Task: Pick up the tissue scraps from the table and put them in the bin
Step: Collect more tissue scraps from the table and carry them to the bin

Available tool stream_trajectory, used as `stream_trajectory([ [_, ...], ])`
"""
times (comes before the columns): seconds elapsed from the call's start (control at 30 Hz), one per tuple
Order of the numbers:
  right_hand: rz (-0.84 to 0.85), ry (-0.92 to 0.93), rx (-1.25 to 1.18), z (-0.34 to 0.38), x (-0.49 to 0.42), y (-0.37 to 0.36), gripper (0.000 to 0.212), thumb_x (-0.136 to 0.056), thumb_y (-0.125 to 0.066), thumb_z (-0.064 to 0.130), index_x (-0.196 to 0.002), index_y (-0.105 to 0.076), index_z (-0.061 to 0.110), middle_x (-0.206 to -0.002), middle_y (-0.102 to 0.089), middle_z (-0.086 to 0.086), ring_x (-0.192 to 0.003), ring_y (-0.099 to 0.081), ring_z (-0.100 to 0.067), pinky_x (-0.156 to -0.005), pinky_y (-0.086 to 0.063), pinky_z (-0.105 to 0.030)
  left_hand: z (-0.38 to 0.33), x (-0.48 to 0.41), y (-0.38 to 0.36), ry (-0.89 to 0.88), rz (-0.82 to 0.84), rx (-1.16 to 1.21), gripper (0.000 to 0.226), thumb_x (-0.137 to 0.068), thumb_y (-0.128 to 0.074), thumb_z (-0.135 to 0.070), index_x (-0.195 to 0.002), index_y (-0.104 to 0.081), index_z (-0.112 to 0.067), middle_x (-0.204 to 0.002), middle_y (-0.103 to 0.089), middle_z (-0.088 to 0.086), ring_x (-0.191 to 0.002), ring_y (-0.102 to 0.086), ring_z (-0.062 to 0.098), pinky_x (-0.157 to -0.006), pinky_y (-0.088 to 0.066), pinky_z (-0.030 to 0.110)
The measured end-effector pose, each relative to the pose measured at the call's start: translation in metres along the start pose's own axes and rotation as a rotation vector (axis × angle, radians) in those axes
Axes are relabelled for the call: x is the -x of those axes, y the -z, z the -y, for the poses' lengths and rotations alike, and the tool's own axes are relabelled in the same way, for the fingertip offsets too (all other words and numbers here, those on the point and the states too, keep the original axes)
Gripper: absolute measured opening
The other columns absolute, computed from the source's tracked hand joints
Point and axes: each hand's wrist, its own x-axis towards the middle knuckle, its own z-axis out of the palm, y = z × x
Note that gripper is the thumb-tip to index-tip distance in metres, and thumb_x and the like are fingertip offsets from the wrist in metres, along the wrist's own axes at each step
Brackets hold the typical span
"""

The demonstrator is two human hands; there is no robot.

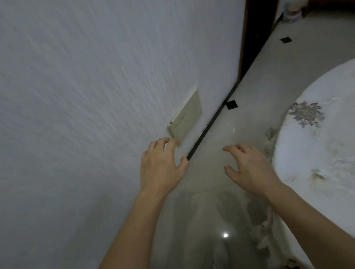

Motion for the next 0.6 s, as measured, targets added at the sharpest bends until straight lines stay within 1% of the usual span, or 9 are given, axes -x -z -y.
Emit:
stream_trajectory([
  [0.17, -0.079, -0.160, 0.030, -0.026, -0.007, 0.031, 0.050, -0.091, -0.057, 0.037, -0.139, -0.050, 0.022, -0.131, -0.057, -0.005, -0.120, -0.048, -0.025, -0.095, -0.044, -0.039, -0.035, -0.057, -0.007, -0.167, 0.003, 0.088, 0.047, -0.086, -0.059, -0.040, -0.125, -0.061, -0.014, -0.120, -0.064, 0.009, -0.110, -0.057, 0.029, -0.086, -0.049, 0.043],
  [0.27, -0.138, -0.286, 0.035, -0.051, 0.001, 0.045, 0.049, -0.091, -0.059, 0.035, -0.137, -0.052, 0.021, -0.130, -0.057, -0.006, -0.121, -0.047, -0.027, -0.095, -0.045, -0.041, -0.066, -0.088, -0.018, -0.280, 0.022, 0.138, 0.047, -0.085, -0.060, -0.039, -0.126, -0.061, -0.014, -0.121, -0.064, 0.007, -0.109, -0.057, 0.029, -0.088, -0.046, 0.042],
  [0.37, -0.190, -0.414, 0.060, -0.075, 0.017, 0.055, 0.049, -0.093, -0.057, 0.036, -0.139, -0.050, 0.023, -0.134, -0.056, -0.005, -0.124, -0.047, -0.026, -0.096, -0.045, -0.040, -0.102, -0.115, -0.033, -0.409, 0.069, 0.209, 0.046, -0.084, -0.064, -0.036, -0.125, -0.060, -0.014, -0.121, -0.063, 0.007, -0.108, -0.056, 0.028, -0.088, -0.049, 0.043],
  [0.53, -0.292, -0.684, 0.079, -0.105, 0.051, 0.072, 0.048, -0.093, -0.056, 0.037, -0.139, -0.049, 0.024, -0.137, -0.054, -0.005, -0.127, -0.046, -0.026, -0.098, -0.044, -0.041, -0.165, -0.146, -0.058, -0.661, 0.151, 0.263, 0.042, -0.084, -0.064, -0.035, -0.120, -0.063, -0.013, -0.118, -0.065, 0.008, -0.108, -0.058, 0.031, -0.087, -0.051, 0.046],
  [0.6, -0.338, -0.804, 0.079, -0.113, 0.068, 0.078, 0.049, -0.093, -0.056, 0.037, -0.139, -0.049, 0.025, -0.137, -0.054, -0.005, -0.126, -0.047, -0.026, -0.097, -0.045, -0.041, -0.190, -0.155, -0.066, -0.739, 0.204, 0.307, 0.042, -0.084, -0.067, -0.033, -0.121, -0.063, -0.012, -0.119, -0.065, 0.009, -0.109, -0.057, 0.032, -0.089, -0.050, 0.047],
])
